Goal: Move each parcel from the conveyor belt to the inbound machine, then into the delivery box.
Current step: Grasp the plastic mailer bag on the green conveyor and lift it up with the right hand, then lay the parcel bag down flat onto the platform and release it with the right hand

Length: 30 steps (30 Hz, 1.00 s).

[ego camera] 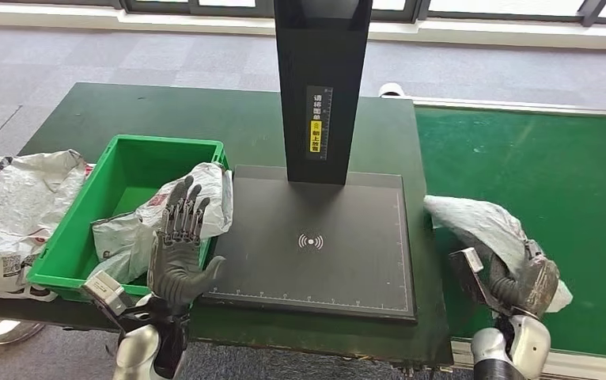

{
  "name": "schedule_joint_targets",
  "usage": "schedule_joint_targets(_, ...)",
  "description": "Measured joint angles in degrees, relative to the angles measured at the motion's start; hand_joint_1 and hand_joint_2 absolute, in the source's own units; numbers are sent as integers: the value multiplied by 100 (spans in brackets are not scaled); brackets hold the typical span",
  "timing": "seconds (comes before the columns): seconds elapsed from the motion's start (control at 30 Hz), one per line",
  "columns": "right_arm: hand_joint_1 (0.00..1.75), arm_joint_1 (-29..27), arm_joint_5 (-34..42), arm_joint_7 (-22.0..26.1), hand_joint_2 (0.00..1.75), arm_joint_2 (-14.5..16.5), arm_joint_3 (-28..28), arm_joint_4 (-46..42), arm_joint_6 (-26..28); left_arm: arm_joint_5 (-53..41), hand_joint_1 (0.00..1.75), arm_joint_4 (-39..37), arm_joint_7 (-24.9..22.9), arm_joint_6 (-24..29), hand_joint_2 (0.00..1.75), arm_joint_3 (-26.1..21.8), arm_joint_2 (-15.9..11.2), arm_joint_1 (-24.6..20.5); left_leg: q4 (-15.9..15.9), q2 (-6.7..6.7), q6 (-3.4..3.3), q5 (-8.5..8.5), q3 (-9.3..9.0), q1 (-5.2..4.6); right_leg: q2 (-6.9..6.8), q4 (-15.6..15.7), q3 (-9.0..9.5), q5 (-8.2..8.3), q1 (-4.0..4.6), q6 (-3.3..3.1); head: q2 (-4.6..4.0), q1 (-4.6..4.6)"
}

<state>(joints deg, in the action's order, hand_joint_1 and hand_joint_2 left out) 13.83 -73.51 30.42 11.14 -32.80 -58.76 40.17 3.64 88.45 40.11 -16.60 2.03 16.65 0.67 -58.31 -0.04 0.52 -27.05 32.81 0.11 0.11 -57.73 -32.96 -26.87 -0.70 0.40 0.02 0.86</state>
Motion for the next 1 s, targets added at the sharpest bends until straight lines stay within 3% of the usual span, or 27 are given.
schedule_joint_targets(0.07,175,-89,607,717,175,251,-172,-619,1,-8,0,-42,0,-4,175,9,0,-8,0,-9,0,2,1,1,-9,0,2,-1,1,-1,0,-1)
schedule_joint_targets(0.13,175,-186,987,904,175,434,-191,-1209,1,-16,0,-86,0,-10,175,13,0,-14,0,-18,0,3,3,1,-18,0,4,-3,1,-2,0,-1)
schedule_joint_targets(0.5,175,-462,1256,960,175,804,-167,-2557,-2,-69,0,-241,0,-28,175,55,0,-44,-2,-4,-2,1,2,-5,0,1,3,1,-7,3,0,-1)
schedule_joint_targets(0.67,175,-684,1428,953,175,831,301,-3193,1,-111,0,-328,0,-30,175,80,0,-64,0,13,-1,0,-2,-5,12,1,-3,1,-6,2,0,-1)
schedule_joint_targets(0.83,173,-700,947,647,175,823,899,-3185,-8,-113,0,-397,0,-8,175,120,0,-79,2,22,0,0,-6,1,19,0,1,1,0,1,0,-1)
schedule_joint_targets(1.0,173,-573,-147,151,175,822,1381,-2115,-31,-113,0,-416,0,42,175,203,-2,-95,2,21,0,3,-7,5,16,0,6,4,6,-3,0,-1)
